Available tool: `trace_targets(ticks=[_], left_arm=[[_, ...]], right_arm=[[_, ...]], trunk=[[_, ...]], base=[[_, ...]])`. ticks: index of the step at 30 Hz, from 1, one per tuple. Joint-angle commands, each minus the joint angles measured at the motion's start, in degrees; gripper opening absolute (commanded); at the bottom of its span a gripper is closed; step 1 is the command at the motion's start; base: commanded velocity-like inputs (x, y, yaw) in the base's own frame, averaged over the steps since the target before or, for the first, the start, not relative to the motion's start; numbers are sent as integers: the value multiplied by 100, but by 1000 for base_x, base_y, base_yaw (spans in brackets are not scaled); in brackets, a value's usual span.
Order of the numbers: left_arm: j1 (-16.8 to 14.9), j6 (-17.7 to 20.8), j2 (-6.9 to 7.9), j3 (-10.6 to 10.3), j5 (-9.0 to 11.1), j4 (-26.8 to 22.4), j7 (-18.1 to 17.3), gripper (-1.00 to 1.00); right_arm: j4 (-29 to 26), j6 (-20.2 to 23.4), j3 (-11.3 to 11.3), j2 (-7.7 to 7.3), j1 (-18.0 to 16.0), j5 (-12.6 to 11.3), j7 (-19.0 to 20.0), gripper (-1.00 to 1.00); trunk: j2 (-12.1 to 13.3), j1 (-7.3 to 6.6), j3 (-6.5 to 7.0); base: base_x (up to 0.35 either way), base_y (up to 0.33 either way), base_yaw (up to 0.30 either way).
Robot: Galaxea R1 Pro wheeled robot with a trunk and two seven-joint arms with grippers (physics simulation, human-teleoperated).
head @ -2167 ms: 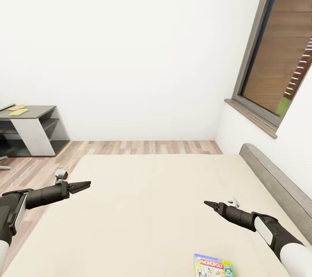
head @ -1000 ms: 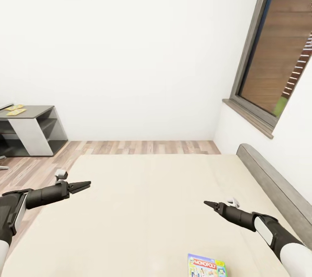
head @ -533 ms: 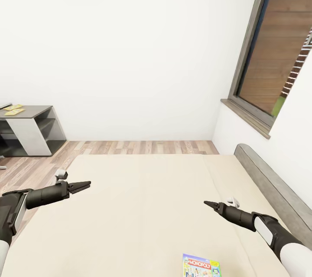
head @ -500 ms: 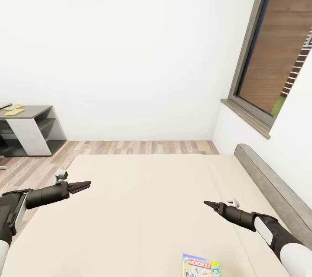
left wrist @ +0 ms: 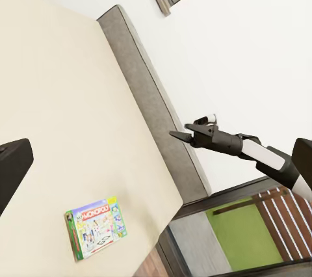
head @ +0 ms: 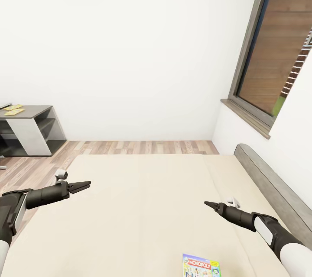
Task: Put all the toys in the child's room - the three board games (two on the bed and one on the table), the two jigsaw puzzles on the table, and the tennis ball on the table - inside the toy box on the table in the child's room.
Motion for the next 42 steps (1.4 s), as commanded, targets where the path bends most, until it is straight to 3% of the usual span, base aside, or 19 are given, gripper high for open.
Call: trace_targets(ticks=[1, 13, 26, 42], left_arm=[[-6, 60, -2, 9, -39, -3, -40, 100], [-6, 60, -2, 11, -39, -3, -40, 100], [-6, 60, -4, 9, -39, -3, -40, 100], [-6, 60, -4, 9, -39, -3, -33, 100]], right_arm=[[0, 48, -11, 0, -6, -25, -15, 100], [0, 52, -9, 26, -8, -15, -242, 100], [0, 460, -11, 80, -9, -22, -1226, 100], [-6, 558, -11, 196, -9, -23, -1713, 100]], trunk=[[-13, 4, -13], [-13, 4, -13], [-13, 4, -13], [-13, 4, -13]], base=[[0, 0, 0], [0, 0, 0], [0, 0, 0], [0, 0, 0]])
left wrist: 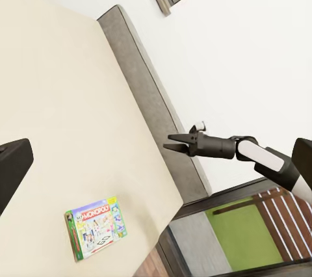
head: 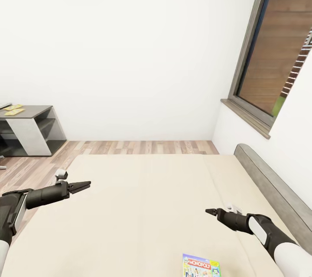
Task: Put all the toys in the child's room - the three board games (two on the bed and one on the table), the two jigsaw puzzles on the table, and the tennis ball on the table - inside the toy box on the table in the child's room.
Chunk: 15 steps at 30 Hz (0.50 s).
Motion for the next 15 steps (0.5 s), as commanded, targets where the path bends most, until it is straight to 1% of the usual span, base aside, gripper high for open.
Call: trace_targets(ticks=[1, 15], left_arm=[[-6, 60, -2, 9, -39, -3, -39, 100], [-6, 66, -2, 9, -19, -11, -72, 100]], right_arm=[[-5, 45, -12, 1, -4, -26, -2, 100], [-2, 56, -6, 9, -4, -21, -32, 100]], trunk=[[-13, 4, -13], [-13, 4, -13]], base=[[0, 0, 0], [0, 0, 0]])
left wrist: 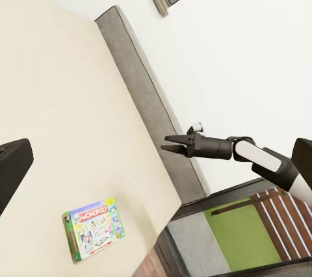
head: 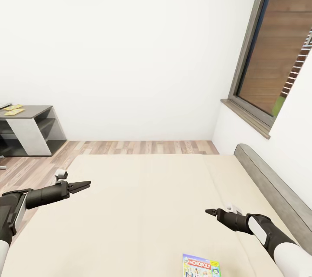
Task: Put all the toys in the child's room - the three board games (two on the bed and one on the table), the two jigsaw puzzles on the table, and the tennis ball on the table - inside the toy box on the table in the child's room.
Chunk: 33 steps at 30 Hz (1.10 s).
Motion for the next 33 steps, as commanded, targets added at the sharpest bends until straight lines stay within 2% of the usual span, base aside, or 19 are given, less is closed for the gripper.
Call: trace_targets(ticks=[1, 8, 21, 33], left_arm=[[-6, 59, -2, 9, -36, -5, -39, 100], [-6, 58, 2, 9, -6, -103, -39, 100], [-4, 320, -20, 9, -11, -557, -39, 100], [-6, 351, -67, -15, -30, -590, -39, 100]], right_arm=[[-3, 46, -11, 0, -4, -26, -6, 100], [-1, 51, -9, 5, -4, -24, -233, 100], [-1, 76, -11, 151, -4, -27, -1273, 100], [-1, 45, -11, 181, 3, -21, -1603, 100]], trunk=[[-13, 4, -13], [-13, 4, -46], [-13, 4, -158], [-13, 4, -270]], base=[[0, 0, 0], [0, 0, 0], [0, 0, 0], [0, 0, 0]])
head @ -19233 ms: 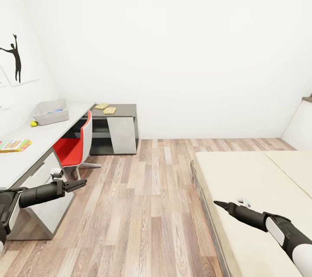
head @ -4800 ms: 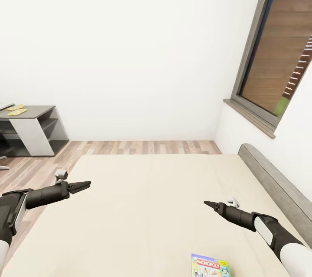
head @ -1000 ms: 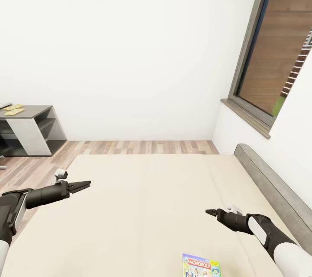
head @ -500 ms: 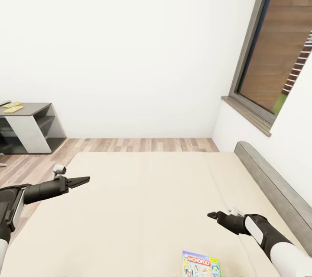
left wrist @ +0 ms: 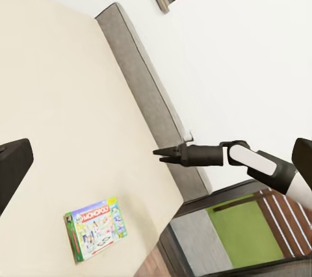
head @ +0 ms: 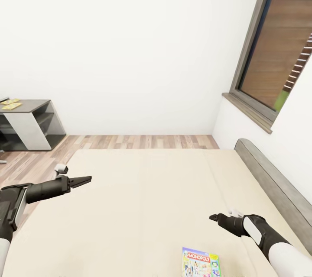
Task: Put all the toys in the child's room - the three board games (two on the bed and one on the table), the two jigsaw puzzles on the table, and the tennis ball on the table - inside the toy box on the table in the child's room.
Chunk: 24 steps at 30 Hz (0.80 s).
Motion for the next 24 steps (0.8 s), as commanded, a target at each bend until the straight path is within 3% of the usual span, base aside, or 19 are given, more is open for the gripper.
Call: trace_targets(ticks=[1, 13, 24], left_arm=[[-6, 60, -13, -6, -36, -4, -39, 100], [-6, 62, -111, -239, -61, -5, -39, 100], [-6, 62, -141, -267, -64, 2, -39, 100]], right_arm=[[-5, 27, -11, 1, -3, -4, -7, 100], [-5, -17, 6, 117, -2, 29, -187, 100], [-5, -156, 122, 168, -2, 322, -237, 100]], trunk=[[-13, 3, -22], [-13, 3, -134], [-13, 3, -238]], base=[[0, 0, 0], [0, 0, 0], [0, 0, 0]])
